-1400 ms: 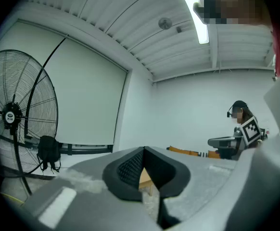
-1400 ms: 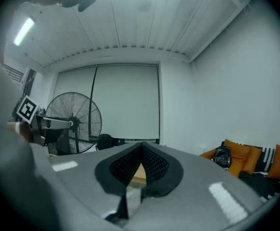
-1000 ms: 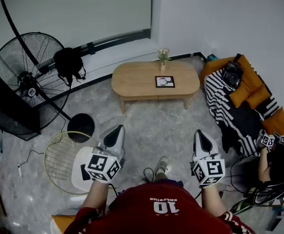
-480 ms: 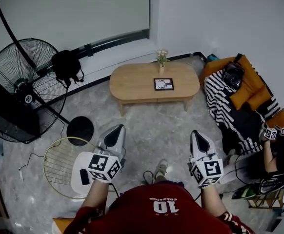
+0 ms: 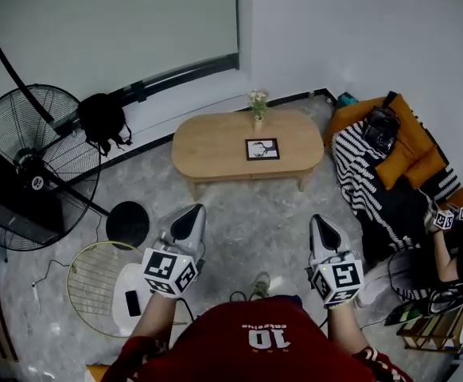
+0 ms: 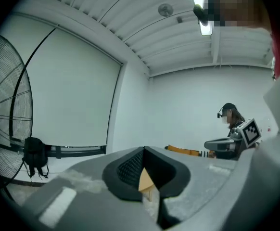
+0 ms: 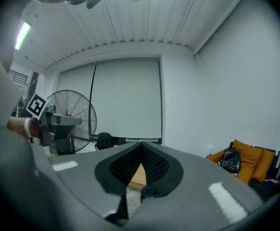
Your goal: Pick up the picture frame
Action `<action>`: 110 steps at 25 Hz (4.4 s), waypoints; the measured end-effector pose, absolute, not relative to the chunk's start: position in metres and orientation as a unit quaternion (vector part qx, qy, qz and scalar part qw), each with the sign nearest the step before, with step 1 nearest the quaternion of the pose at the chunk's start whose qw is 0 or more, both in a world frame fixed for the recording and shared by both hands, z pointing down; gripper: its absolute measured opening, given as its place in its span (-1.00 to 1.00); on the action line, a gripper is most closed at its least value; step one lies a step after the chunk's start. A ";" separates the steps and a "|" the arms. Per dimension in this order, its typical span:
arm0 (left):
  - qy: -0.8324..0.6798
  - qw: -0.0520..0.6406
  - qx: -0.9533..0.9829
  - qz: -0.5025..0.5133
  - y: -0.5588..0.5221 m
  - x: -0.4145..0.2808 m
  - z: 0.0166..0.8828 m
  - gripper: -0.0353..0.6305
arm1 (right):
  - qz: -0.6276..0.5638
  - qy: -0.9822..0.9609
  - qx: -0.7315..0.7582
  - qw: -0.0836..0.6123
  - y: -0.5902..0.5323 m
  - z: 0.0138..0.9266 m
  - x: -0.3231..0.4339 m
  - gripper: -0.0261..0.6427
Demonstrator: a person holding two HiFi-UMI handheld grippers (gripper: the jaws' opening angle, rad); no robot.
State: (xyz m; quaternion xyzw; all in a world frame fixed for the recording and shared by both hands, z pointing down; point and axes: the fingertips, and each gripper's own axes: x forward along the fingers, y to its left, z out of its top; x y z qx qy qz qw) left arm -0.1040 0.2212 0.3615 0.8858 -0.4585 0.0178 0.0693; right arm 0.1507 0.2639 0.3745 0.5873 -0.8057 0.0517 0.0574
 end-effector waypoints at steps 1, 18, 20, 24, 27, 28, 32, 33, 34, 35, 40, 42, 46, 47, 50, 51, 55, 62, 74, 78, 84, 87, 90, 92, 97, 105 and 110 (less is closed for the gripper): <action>-0.459 0.068 0.886 0.019 0.214 -0.098 0.360 -0.90 | 0.052 -0.807 0.585 0.057 0.256 0.375 0.155 -0.95; -0.471 0.045 0.879 0.060 0.145 -0.021 0.352 -0.90 | 0.091 -0.827 0.552 0.053 0.180 0.400 0.229 -0.95; -0.471 0.046 0.879 0.063 0.139 -0.017 0.354 -0.90 | 0.096 -0.825 0.555 0.049 0.176 0.404 0.234 -0.95; -0.469 0.054 0.879 0.069 0.127 -0.012 0.365 -0.90 | 0.114 -0.823 0.555 0.046 0.164 0.415 0.238 -0.95; -0.470 0.058 0.878 0.072 0.115 -0.009 0.372 -0.90 | 0.122 -0.819 0.558 0.048 0.155 0.419 0.243 -0.95; -0.468 0.060 0.879 0.071 0.111 -0.008 0.374 -0.90 | 0.123 -0.818 0.560 0.049 0.151 0.419 0.245 -0.95; -0.461 0.070 0.882 0.068 0.089 -0.004 0.382 -0.90 | 0.118 -0.813 0.567 0.057 0.138 0.419 0.246 -0.95; -0.459 0.072 0.883 0.066 0.081 -0.003 0.383 -0.90 | 0.115 -0.812 0.569 0.061 0.134 0.419 0.246 -0.95; -0.457 0.074 0.884 0.062 0.073 -0.001 0.384 -0.90 | 0.113 -0.811 0.570 0.066 0.129 0.420 0.247 -0.95; -0.454 0.074 0.886 0.059 0.064 0.001 0.384 -0.90 | 0.111 -0.810 0.572 0.071 0.122 0.422 0.247 -0.95; -0.441 0.080 0.892 0.052 0.018 0.000 0.392 -0.90 | 0.108 -0.805 0.576 0.093 0.081 0.429 0.243 -0.95; -0.441 0.088 0.892 0.051 -0.005 -0.005 0.397 -0.90 | 0.109 -0.805 0.576 0.096 0.060 0.428 0.236 -0.95; -0.437 0.098 0.893 0.052 -0.053 -0.023 0.407 -0.90 | 0.108 -0.806 0.573 0.102 0.011 0.429 0.215 -0.95; -0.434 0.107 0.893 0.049 -0.064 -0.026 0.410 -0.90 | 0.105 -0.807 0.572 0.106 -0.001 0.429 0.209 -0.95; -0.424 0.129 0.895 0.041 -0.094 -0.035 0.414 -0.90 | 0.098 -0.806 0.572 0.120 -0.033 0.430 0.194 -0.95; -0.421 0.129 0.897 0.043 -0.104 -0.037 0.414 -0.90 | 0.097 -0.805 0.572 0.123 -0.042 0.430 0.189 -0.95; -0.411 0.123 0.902 0.051 -0.140 -0.041 0.418 -0.90 | 0.095 -0.804 0.572 0.132 -0.080 0.430 0.175 -0.95; -0.386 0.134 0.911 0.054 -0.181 -0.047 0.431 -0.90 | 0.099 -0.791 0.586 0.146 -0.115 0.432 0.160 -0.95; -0.359 0.146 0.921 0.042 -0.202 -0.047 0.442 -0.90 | 0.061 -0.800 0.572 0.169 -0.138 0.438 0.145 -0.92; -0.364 0.146 0.919 0.043 -0.203 -0.045 0.446 -0.90 | 0.055 -0.805 0.564 0.175 -0.149 0.445 0.143 -0.88; -0.369 0.140 0.917 0.054 -0.201 -0.045 0.441 -0.90 | 0.052 -0.816 0.556 0.151 -0.168 0.448 0.143 -0.73; -0.363 0.136 0.920 0.055 -0.200 -0.036 0.438 -0.90 | 0.052 -0.817 0.556 0.145 -0.175 0.446 0.149 -0.60; -0.364 0.135 0.920 0.056 -0.204 -0.035 0.436 -0.90 | 0.060 -0.820 0.552 0.143 -0.182 0.447 0.151 -0.47; -0.365 0.137 0.919 0.057 -0.206 -0.034 0.437 -0.90 | 0.061 -0.826 0.543 0.141 -0.186 0.452 0.153 -0.45; -0.353 0.138 0.923 0.066 -0.208 -0.024 0.442 -0.90 | 0.071 -0.839 0.511 0.169 -0.192 0.484 0.151 -0.44; -0.348 0.131 0.925 0.076 -0.231 -0.004 0.454 -0.90 | 0.085 -0.838 0.472 0.260 -0.213 0.569 0.150 -0.41; -0.355 0.134 0.921 0.087 -0.250 0.004 0.473 -0.90 | 0.105 -0.836 0.445 0.304 -0.233 0.639 0.157 -0.41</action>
